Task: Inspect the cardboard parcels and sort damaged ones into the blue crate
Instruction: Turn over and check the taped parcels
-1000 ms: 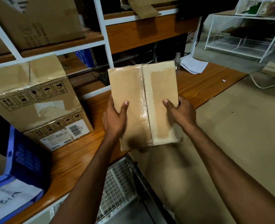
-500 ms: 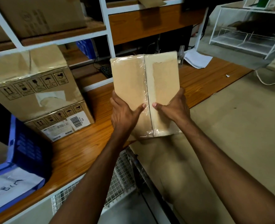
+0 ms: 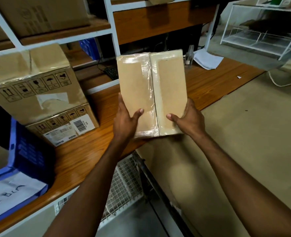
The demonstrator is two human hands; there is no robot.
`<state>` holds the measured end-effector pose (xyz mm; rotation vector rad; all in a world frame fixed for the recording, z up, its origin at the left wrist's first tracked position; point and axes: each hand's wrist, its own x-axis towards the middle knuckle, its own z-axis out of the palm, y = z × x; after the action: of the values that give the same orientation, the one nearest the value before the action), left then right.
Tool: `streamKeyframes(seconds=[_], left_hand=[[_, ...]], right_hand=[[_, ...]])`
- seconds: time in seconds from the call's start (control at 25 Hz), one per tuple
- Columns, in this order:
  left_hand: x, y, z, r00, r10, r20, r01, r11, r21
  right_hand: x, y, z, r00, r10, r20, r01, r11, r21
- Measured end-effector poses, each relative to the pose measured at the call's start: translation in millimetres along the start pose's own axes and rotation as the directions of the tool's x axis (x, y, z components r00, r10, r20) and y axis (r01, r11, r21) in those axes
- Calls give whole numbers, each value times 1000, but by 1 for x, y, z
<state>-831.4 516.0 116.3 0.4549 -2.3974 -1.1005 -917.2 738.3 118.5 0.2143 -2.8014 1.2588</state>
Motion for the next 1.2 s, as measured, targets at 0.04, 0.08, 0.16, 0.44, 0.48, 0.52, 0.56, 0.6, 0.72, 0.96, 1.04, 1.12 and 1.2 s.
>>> streamKeyframes(seconds=[0.04,0.08,0.16,0.44,0.48,0.52,0.56,0.6,0.72,0.96,1.04,1.12,1.2], left_hand=[[-1,-1,0,1000,5,11,-5,999,-33],[-3,-2,-3,1000,15,23,-13,998,-68],[-3,-6,-6,999,35,13,-33,991,-127],[-26,-39,-7,973,3,231,74,944,-322],[-31,-45,-6,967,5,253,80,943,-324],[-33,-49,-6,965,9,263,78,946,-316],[-33,-52,-7,959,15,282,76,948,-310],[-33,-54,-9,948,30,315,69,952,-297],[-29,-59,-17,910,38,413,75,964,-254],[-33,-44,-27,962,9,272,95,926,-366],[-33,-39,-23,979,-29,203,96,940,-329],[-35,-34,-22,979,-44,201,107,945,-310],[-43,-27,-23,970,-47,240,129,931,-342]], right_hand=[[0,4,0,1000,-7,17,6,999,45],[-1,6,-2,999,-10,31,7,996,91],[2,11,-4,999,-33,-4,34,992,124],[-6,33,-10,971,-12,239,-62,952,300],[-7,39,-11,965,-17,262,-60,957,284],[-8,43,-13,955,-16,296,-73,956,286],[-10,48,-15,939,-22,344,-89,949,303],[-13,50,-16,921,-24,388,-103,947,303],[-15,55,-16,922,-24,386,-89,958,274],[-7,32,-30,977,-47,210,-47,906,422],[-7,33,-25,990,23,140,-77,915,396],[-11,35,-22,983,52,177,-122,903,412],[-22,31,-26,977,20,214,-127,856,500]])
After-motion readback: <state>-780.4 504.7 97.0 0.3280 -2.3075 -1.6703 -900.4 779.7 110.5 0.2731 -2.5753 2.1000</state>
